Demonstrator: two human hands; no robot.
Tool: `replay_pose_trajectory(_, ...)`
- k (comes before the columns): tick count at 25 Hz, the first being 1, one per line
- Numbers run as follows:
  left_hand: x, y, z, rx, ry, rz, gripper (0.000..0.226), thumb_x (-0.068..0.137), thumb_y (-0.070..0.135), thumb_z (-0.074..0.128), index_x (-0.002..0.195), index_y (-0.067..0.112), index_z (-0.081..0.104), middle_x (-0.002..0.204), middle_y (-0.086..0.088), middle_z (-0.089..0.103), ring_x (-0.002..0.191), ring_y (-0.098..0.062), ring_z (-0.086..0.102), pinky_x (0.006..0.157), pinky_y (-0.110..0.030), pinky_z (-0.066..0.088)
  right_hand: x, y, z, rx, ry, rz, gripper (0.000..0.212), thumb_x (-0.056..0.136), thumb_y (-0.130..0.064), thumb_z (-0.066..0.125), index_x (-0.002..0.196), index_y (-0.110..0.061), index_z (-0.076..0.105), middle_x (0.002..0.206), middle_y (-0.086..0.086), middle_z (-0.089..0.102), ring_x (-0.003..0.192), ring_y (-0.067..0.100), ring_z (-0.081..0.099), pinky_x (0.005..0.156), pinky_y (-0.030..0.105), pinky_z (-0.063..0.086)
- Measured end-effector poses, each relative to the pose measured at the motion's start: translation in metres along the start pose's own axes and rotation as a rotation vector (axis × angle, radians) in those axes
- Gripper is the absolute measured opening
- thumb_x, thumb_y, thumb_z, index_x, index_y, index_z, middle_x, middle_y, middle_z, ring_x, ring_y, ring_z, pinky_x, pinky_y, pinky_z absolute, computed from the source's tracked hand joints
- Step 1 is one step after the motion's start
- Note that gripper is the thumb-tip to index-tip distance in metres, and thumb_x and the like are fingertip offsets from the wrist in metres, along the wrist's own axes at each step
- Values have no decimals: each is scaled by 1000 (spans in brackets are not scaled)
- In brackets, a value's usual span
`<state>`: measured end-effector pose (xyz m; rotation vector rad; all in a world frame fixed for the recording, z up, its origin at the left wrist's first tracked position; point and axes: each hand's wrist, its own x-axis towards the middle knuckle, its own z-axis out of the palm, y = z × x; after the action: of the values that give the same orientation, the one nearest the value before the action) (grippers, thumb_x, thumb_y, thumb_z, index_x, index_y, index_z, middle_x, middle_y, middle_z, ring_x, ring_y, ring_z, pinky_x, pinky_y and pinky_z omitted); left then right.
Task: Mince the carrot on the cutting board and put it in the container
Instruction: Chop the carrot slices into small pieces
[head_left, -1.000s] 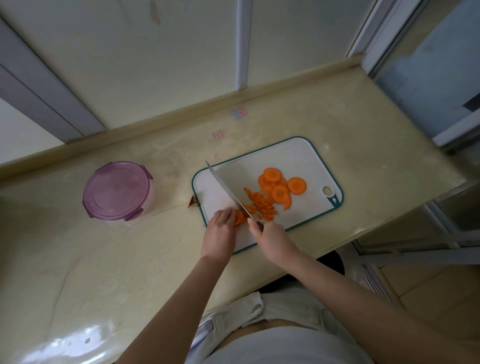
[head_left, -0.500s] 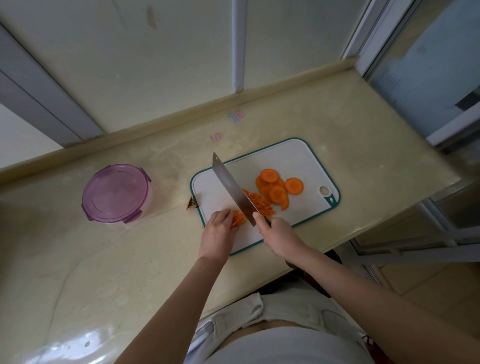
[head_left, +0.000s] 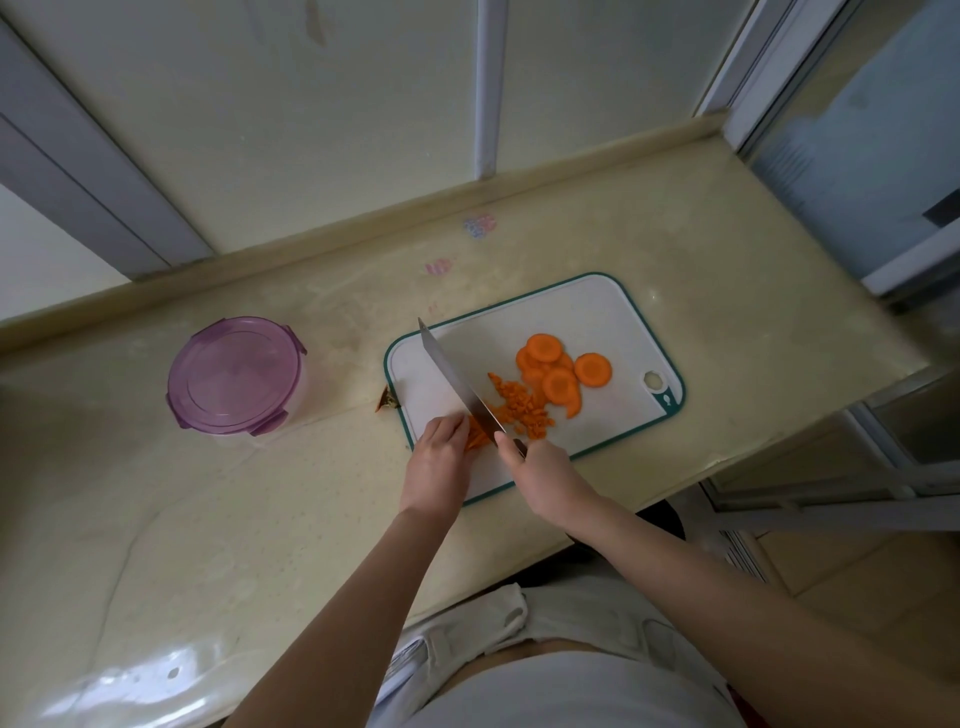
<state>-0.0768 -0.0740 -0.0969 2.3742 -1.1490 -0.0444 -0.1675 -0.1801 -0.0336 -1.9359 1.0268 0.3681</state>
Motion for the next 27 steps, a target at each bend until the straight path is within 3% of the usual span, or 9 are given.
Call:
replay_pose_trajectory(5, -1, -1, 2, -5, -31, -15, 41, 66, 5, 82, 104, -1, 68, 100, -11, 67, 90, -27, 64, 74, -30, 55, -2, 3, 9, -44, 12, -84, 57, 100, -46, 36, 54, -12, 37, 51, 0, 42, 45, 14, 41, 45, 24, 31)
replay_pose_trajectory(17, -4, 1, -1, 7, -49, -30, 37, 73, 10, 78, 106, -2, 66, 104, -15, 66, 96, -30, 63, 83, -36, 53, 3, 7, -14, 80, 56, -61, 54, 100, -46, 35, 56, -14, 39, 57, 1, 45, 53, 13, 44, 51, 24, 32)
replay_pose_trajectory(20, -1, 0, -3, 49, -57, -19, 38, 72, 9, 79, 107, 0, 67, 104, -14, 67, 96, -31, 64, 96, -42, 45, 1, 7, -16, 89, 60, -70, 53, 99, -46, 36, 57, -14, 40, 58, 1, 45, 54, 13, 44, 55, 27, 35)
replay_pose_trajectory(22, 0, 1, -4, 40, -79, -33, 41, 74, 9, 76, 113, 1, 65, 108, -14, 67, 101, -32, 62, 104, -45, 37, -2, 6, -14, 109, 41, -71, 54, 99, -47, 37, 56, -14, 39, 57, 1, 44, 53, 13, 44, 54, 25, 34)
replay_pose_trajectory(27, 2, 5, -12, -81, -154, -139, 51, 86, 19, 65, 132, 3, 50, 126, -13, 56, 120, -28, 48, 108, -39, 36, -10, 1, -13, 104, -1, -87, 55, 99, -47, 36, 55, -14, 35, 53, 0, 40, 47, 13, 41, 49, 23, 30)
